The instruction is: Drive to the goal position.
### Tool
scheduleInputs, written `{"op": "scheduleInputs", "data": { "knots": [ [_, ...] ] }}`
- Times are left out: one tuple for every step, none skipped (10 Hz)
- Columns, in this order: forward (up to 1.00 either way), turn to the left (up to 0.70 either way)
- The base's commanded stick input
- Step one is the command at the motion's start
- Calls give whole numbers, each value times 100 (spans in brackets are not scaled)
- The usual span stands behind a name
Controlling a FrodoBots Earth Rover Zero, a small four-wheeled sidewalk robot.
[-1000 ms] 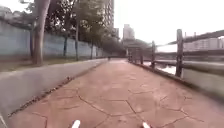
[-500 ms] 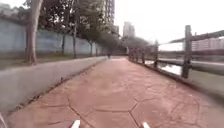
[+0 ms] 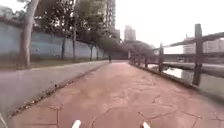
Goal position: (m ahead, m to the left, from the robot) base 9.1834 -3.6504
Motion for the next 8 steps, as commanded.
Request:
{"op": "scheduleInputs", "data": {
  "knots": [
    [70, 0],
    [70, 0],
    [70, -2],
    [70, -7],
    [70, -21],
    [70, -9],
    [70, 0],
    [70, 0]
  ]
}}
